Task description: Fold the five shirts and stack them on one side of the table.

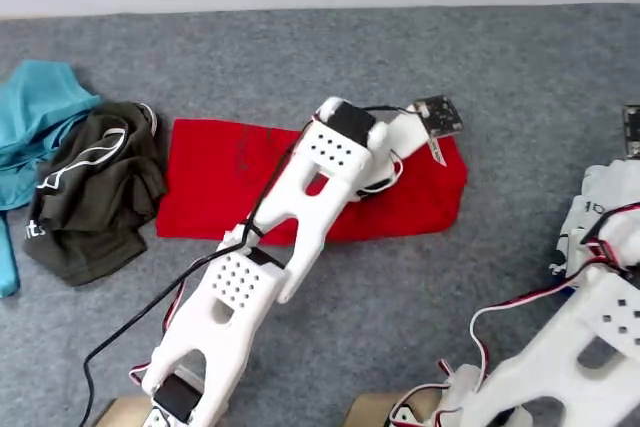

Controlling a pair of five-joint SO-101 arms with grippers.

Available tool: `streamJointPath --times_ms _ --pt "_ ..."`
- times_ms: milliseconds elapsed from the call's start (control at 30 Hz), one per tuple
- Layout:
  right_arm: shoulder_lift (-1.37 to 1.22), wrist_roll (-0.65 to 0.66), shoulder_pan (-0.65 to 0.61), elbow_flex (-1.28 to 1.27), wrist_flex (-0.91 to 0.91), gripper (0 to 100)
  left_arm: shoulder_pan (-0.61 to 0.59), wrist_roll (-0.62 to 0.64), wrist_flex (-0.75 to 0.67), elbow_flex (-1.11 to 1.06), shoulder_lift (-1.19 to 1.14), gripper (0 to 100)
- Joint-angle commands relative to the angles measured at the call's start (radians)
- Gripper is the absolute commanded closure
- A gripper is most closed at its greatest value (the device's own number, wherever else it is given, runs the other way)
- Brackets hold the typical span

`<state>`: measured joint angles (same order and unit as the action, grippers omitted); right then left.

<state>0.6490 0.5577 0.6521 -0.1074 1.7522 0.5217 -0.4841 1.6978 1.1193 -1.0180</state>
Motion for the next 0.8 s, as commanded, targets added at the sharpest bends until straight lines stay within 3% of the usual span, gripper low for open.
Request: streamJointPath --times_ms 0,367,633,767 --pt "0.018 -0.005 0.007 0.008 0.007 80.0 -0.031 0.006 0.005 0.041 0.005 86" --pt "0.016 -0.005 0.004 0.011 0.005 79.9 -0.063 0.003 0.005 0.047 -0.028 86" --pt "0.024 -0.006 -0.059 0.014 0.005 80.0 -0.130 0.011 0.058 0.283 -0.028 86" --pt "0.024 -0.006 -0.059 0.014 0.005 80.0 -0.146 0.043 0.058 0.278 -0.006 86"
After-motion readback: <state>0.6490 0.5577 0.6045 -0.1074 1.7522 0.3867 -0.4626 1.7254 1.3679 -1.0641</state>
